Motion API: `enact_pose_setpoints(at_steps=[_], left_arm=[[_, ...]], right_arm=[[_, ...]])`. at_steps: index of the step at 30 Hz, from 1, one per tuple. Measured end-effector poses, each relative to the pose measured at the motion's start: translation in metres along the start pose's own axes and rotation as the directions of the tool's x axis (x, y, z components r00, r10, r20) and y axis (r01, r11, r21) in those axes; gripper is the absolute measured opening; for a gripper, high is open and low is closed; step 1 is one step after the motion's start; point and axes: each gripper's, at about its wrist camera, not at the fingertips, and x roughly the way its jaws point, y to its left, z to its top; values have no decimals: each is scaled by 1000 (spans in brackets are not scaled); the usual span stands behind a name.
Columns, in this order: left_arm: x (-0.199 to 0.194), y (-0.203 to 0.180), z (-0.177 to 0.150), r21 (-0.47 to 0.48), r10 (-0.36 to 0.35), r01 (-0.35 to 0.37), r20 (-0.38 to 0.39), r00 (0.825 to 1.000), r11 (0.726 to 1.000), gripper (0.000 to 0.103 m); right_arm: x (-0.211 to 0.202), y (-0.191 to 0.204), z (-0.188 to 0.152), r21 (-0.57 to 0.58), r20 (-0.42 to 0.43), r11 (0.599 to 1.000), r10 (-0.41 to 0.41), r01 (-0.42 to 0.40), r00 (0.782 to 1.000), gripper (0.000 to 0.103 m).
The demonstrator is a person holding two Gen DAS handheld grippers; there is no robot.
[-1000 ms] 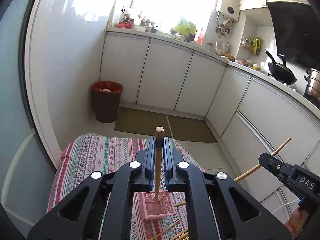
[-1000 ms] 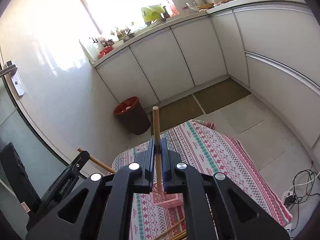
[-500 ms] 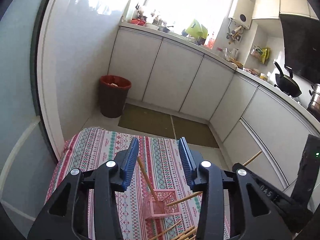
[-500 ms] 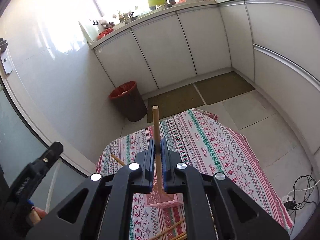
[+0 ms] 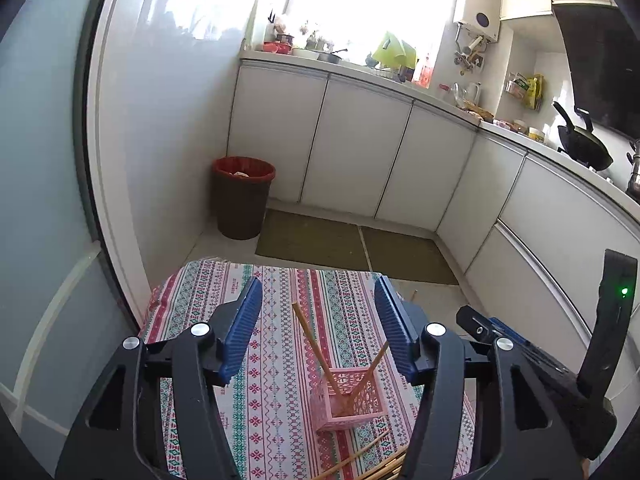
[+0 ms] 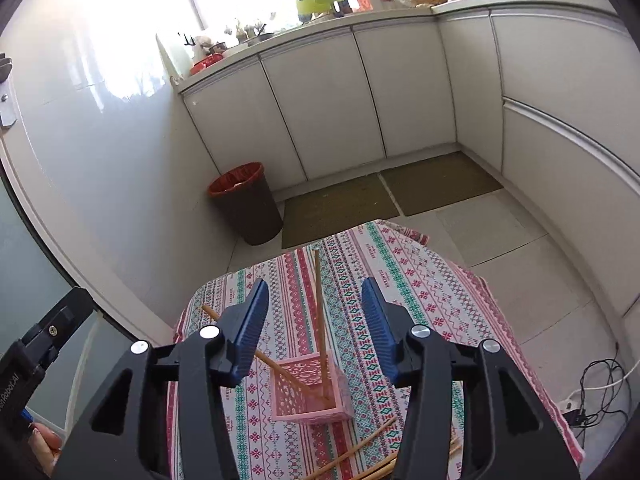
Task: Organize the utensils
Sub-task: 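Open the left gripper over the holder while the right gripper opens too, then grasp another chopstick from the pile with the left gripper while the right grasps one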
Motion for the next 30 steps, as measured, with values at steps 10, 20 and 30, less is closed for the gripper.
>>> enact_pose_setpoints(at_steps=[10,20,30], left_arm=[[-6,-22,-18,72,69,-70,8,998,995,78],[-1,-36,-45,173,84,-64,-111,990,983,96],[61,-76,-115,218,-73,254,-606,792,942,96]], right_arm=[[-32,-14,-8,-37,69,992,-118,120,991,79],[-67,-50,-29,-118,100,945,-295,306,950,96],[-67,-159,-71,125,-253,946,-261,299,932,96]])
